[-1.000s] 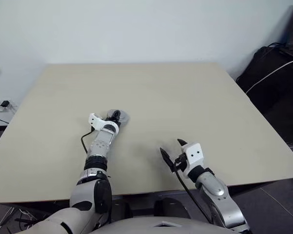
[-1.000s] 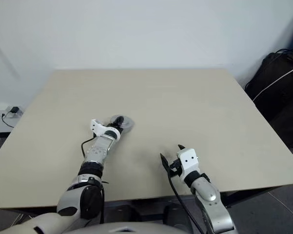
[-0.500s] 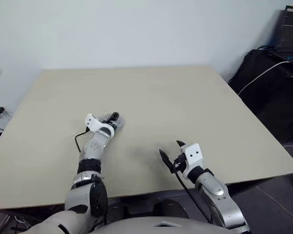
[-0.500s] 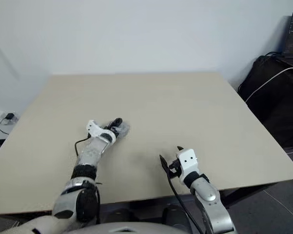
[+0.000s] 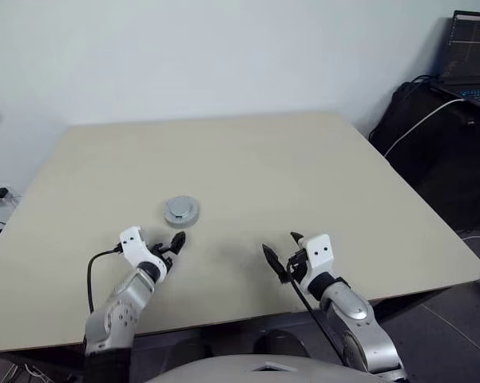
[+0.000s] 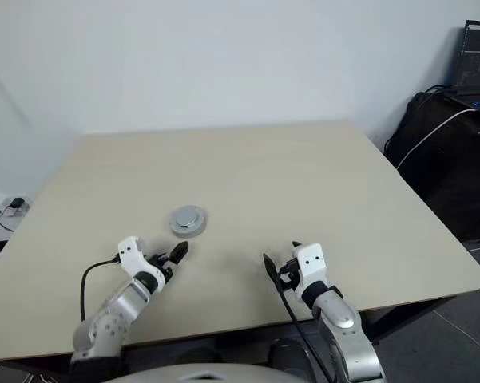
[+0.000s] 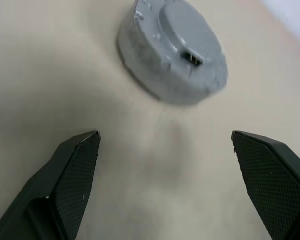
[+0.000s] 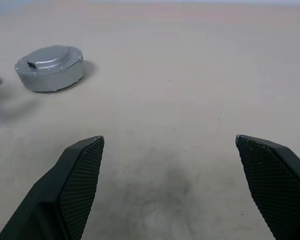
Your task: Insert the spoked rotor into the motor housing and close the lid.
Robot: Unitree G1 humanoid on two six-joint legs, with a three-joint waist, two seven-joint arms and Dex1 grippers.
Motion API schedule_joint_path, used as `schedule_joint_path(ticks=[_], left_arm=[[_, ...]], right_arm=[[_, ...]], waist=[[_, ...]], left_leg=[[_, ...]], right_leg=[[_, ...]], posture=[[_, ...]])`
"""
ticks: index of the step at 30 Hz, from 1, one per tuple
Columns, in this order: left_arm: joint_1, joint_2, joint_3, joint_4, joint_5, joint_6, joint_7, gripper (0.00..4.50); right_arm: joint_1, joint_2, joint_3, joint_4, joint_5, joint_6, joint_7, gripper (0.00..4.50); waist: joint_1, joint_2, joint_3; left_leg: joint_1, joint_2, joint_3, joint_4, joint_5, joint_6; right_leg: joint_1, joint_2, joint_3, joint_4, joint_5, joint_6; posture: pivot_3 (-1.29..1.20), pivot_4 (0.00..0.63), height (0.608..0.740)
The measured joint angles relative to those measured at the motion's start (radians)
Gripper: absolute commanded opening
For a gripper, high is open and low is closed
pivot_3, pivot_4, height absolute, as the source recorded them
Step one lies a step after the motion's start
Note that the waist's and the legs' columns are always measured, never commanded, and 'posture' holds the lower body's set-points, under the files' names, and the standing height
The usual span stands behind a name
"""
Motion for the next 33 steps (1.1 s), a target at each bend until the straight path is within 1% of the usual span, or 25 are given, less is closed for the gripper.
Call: schedule_joint_path(ticks=[3, 5, 6, 10, 12, 15, 20, 25, 33], left_arm=[[0.077, 0.011, -0.080, -0.017, 0.139, -0.159, -0.027, 4.49], [0.116, 0.003, -0.116, -0.011, 0.244, -0.278, -0.017, 4.49], [0.121, 0.001, -0.129, -0.009, 0.280, -0.322, -0.011, 4.49], [0.143, 0.002, -0.173, 0.005, 0.440, -0.542, 0.007, 4.49], [0.152, -0.017, -0.178, 0.026, 0.476, -0.605, 0.022, 4.49], [0.170, -0.042, -0.175, 0.036, 0.494, -0.673, 0.041, 4.49], [0.171, -0.056, -0.164, 0.057, 0.510, -0.722, 0.049, 4.49], [0.169, -0.055, -0.163, 0.064, 0.511, -0.725, 0.028, 4.49], [0.162, -0.052, -0.153, 0.064, 0.483, -0.724, -0.015, 4.49]], right_arm=[[0.000, 0.023, -0.008, 0.029, -0.001, -0.030, -0.007, 4.50], [0.000, 0.039, -0.019, 0.049, -0.001, -0.045, -0.020, 4.50], [0.000, 0.045, -0.025, 0.057, -0.001, -0.049, -0.024, 4.50], [0.000, 0.081, -0.039, 0.098, -0.012, -0.122, -0.056, 4.50], [0.002, 0.093, -0.052, 0.118, -0.023, -0.149, -0.078, 4.50], [0.020, 0.115, -0.079, 0.144, -0.029, -0.189, -0.112, 4.50], [0.039, 0.150, -0.118, 0.185, -0.030, -0.249, -0.150, 4.50], [0.038, 0.151, -0.128, 0.214, -0.038, -0.303, -0.151, 4.50], [0.030, 0.149, -0.140, 0.230, -0.045, -0.332, -0.151, 4.50]], waist=[[0.013, 0.003, 0.003], [0.028, -0.001, 0.008], [0.035, -0.003, 0.010], [0.048, -0.002, 0.010], [0.050, -0.002, 0.011], [0.050, -0.004, 0.013], [0.049, -0.003, 0.014], [0.048, -0.003, 0.014], [0.048, -0.003, 0.014]], left_leg=[[-0.002, -0.001, 0.000, -0.005, 0.001, -0.002], [-0.005, -0.001, 0.000, -0.006, 0.002, -0.004], [-0.007, -0.001, 0.000, -0.006, 0.003, -0.004], [-0.014, -0.001, -0.001, -0.007, 0.005, -0.008], [-0.016, -0.001, 0.000, -0.007, 0.004, -0.007], [-0.017, -0.001, 0.000, -0.006, 0.004, -0.006], [-0.017, -0.001, 0.000, -0.006, 0.001, -0.002], [-0.017, -0.001, 0.000, -0.005, 0.001, -0.001], [-0.017, -0.001, 0.000, -0.005, 0.001, -0.001]], right_leg=[[-0.004, 0.000, 0.000, -0.001, -0.001, -0.001], [-0.008, 0.000, 0.000, -0.001, -0.002, -0.003], [-0.010, 0.000, -0.001, -0.001, -0.002, -0.003], [-0.016, -0.001, -0.002, -0.001, -0.002, -0.004], [-0.018, -0.001, -0.002, -0.002, -0.002, -0.004], [-0.018, -0.001, -0.002, -0.002, -0.003, -0.003], [-0.018, -0.001, -0.003, -0.002, -0.003, -0.001], [-0.017, -0.001, -0.003, -0.002, -0.003, 0.000], [-0.017, -0.001, -0.003, -0.002, -0.003, 0.000]], posture=[[0.00, 0.000, 0.740], [0.00, 0.000, 0.740], [0.00, 0.000, 0.740], [0.00, 0.000, 0.740], [0.00, 0.000, 0.740], [0.00, 0.000, 0.740], [0.00, 0.000, 0.740], [0.00, 0.000, 0.740], [0.00, 0.000, 0.740]])
